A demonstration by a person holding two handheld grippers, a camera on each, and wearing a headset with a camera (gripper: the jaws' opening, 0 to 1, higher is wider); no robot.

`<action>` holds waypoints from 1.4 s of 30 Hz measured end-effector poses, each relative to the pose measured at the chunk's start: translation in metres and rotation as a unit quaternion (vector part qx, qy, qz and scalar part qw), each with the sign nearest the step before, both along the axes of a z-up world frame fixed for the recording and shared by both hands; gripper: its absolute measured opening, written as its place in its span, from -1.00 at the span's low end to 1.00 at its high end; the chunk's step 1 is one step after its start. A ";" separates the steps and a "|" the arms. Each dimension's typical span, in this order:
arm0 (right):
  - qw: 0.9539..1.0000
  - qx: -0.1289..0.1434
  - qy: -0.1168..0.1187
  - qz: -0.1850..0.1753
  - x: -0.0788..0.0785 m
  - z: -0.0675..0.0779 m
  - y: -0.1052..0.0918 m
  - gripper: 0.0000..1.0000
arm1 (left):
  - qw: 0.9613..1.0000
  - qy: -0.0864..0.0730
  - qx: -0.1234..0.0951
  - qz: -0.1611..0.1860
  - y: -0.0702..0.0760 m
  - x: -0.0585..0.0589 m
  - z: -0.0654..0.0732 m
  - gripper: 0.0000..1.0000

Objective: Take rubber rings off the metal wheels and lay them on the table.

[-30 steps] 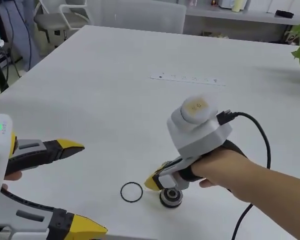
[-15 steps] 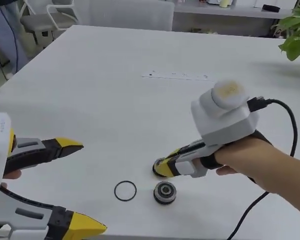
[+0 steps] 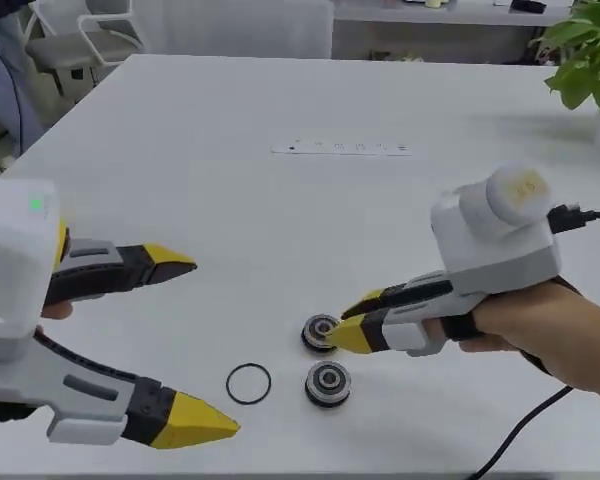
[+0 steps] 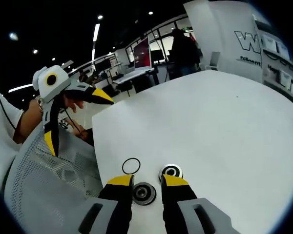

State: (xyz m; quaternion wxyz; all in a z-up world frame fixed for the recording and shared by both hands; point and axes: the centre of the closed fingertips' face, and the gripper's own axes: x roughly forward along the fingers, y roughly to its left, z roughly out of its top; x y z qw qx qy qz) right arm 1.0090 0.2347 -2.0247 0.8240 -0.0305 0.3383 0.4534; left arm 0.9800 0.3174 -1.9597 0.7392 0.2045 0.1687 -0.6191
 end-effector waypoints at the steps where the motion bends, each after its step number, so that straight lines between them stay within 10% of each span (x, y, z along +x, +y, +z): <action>1: 1.000 0.000 -0.004 0.005 -0.002 -0.001 -0.001 -0.59 | 1.000 -0.003 -0.001 -0.008 -0.005 0.000 0.003 0.69; 10: 0.997 -0.046 -0.005 0.056 -0.019 -0.028 -0.009 -0.55 | 0.999 -0.022 -0.006 -0.040 -0.040 0.007 0.008 0.46; 24: 0.992 -0.088 -0.011 0.088 -0.026 -0.051 -0.008 -0.44 | 0.996 -0.006 -0.052 -0.071 -0.091 0.009 0.004 0.22; 42: 0.993 -0.078 -0.018 0.090 -0.023 -0.055 -0.003 -0.49 | 0.999 0.007 -0.008 -0.034 -0.085 0.023 -0.075 -0.27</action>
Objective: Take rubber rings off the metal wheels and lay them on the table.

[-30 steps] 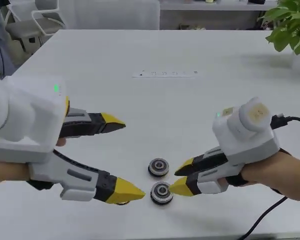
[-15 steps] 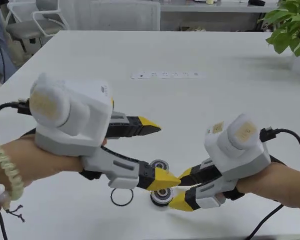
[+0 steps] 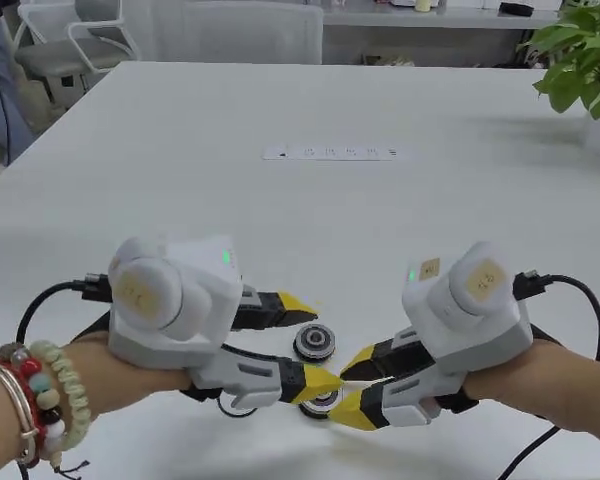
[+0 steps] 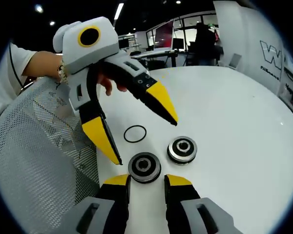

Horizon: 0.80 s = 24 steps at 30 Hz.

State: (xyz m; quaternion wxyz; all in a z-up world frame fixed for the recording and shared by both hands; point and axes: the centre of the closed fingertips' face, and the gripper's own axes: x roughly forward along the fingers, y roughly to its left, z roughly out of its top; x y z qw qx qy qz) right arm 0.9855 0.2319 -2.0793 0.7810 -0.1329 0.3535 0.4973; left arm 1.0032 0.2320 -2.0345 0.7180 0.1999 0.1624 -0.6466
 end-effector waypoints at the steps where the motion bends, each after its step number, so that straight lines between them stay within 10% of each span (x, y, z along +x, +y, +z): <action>1: 1.000 0.000 0.000 0.001 0.000 0.000 0.000 -0.50 | 1.000 0.001 0.004 0.000 0.001 0.000 -0.004 -0.29; 5: 1.000 0.003 -0.001 0.003 -0.001 0.000 0.002 -0.52 | 0.999 0.034 0.013 0.010 0.004 -0.003 -0.018 -0.45; 24: 1.000 0.000 -0.007 0.011 -0.001 -0.002 0.003 -0.49 | 1.000 0.018 0.022 -0.012 -0.002 -0.011 -0.029 -0.82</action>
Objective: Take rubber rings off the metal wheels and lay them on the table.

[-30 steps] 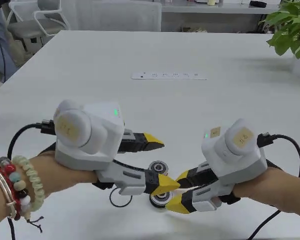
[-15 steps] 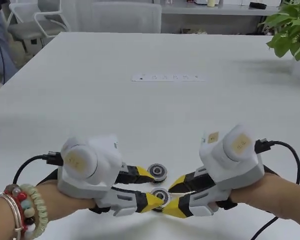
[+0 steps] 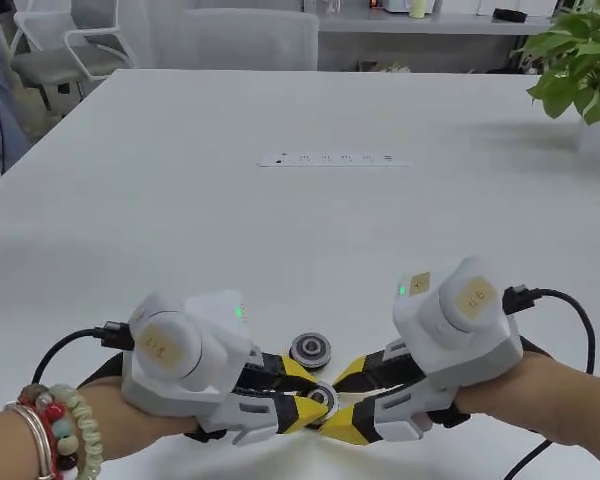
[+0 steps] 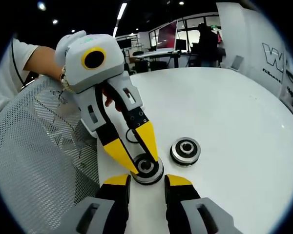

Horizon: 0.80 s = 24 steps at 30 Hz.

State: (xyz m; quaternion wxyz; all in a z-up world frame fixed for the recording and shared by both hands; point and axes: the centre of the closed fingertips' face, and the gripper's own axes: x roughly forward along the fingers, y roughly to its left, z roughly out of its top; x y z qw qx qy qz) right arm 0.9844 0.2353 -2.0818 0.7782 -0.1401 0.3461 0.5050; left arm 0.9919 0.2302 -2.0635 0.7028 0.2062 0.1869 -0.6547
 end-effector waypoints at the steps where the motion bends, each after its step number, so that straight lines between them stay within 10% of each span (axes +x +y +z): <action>1: 1.000 -0.002 0.000 0.001 0.000 -0.001 0.000 -0.50 | 1.000 -0.002 0.000 -0.001 0.000 0.000 0.000 -0.83; 24: 0.999 -0.033 -0.011 0.015 -0.002 -0.005 -0.010 -0.91 | 1.000 -0.005 -0.005 0.002 -0.001 0.001 0.000 -0.83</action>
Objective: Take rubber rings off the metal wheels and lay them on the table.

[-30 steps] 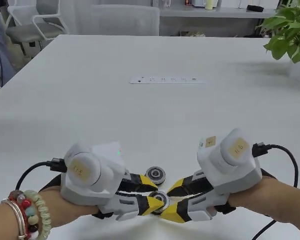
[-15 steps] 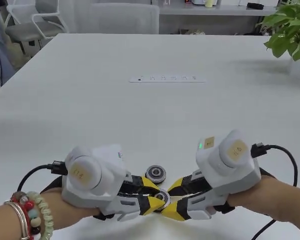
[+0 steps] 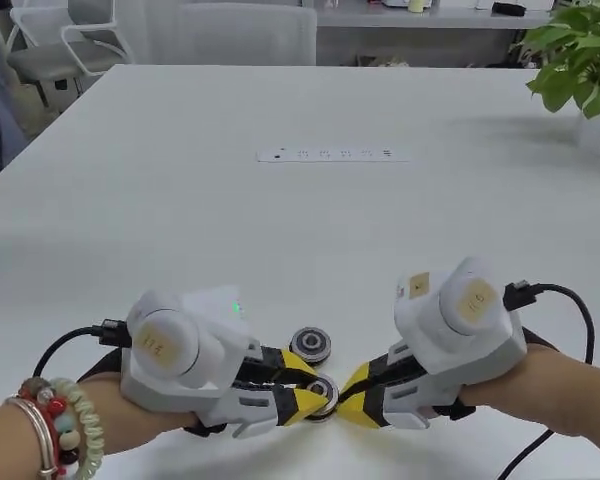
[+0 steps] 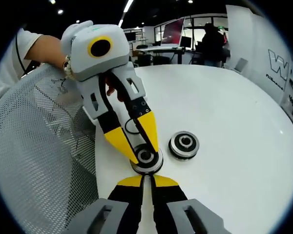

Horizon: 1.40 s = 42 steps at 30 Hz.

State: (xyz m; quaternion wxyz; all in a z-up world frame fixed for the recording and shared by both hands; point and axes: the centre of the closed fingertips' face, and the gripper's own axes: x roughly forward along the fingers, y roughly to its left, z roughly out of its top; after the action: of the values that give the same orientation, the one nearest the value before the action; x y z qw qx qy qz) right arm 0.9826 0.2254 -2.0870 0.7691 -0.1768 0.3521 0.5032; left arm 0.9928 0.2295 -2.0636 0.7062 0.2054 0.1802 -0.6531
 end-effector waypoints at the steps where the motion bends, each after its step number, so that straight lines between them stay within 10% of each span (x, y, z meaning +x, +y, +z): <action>1: 1.000 0.005 -0.001 -0.001 0.000 0.001 0.001 -0.80 | 1.000 0.000 0.000 0.000 0.000 0.000 0.000 -0.83; 12: 1.000 0.018 -0.007 -0.019 0.003 0.002 0.010 -0.47 | 1.000 0.000 -0.002 -0.001 0.000 0.000 0.000 -0.83; 42: 1.000 -0.003 -0.017 0.000 0.003 0.002 0.002 -0.97 | 1.000 0.002 -0.014 0.000 0.001 0.002 0.001 -0.83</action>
State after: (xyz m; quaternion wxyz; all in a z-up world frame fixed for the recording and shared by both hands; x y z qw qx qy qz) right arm 0.9856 0.2278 -2.0852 0.7741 -0.1876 0.3409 0.4993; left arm 0.9946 0.2309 -2.0631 0.7087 0.1942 0.1728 -0.6558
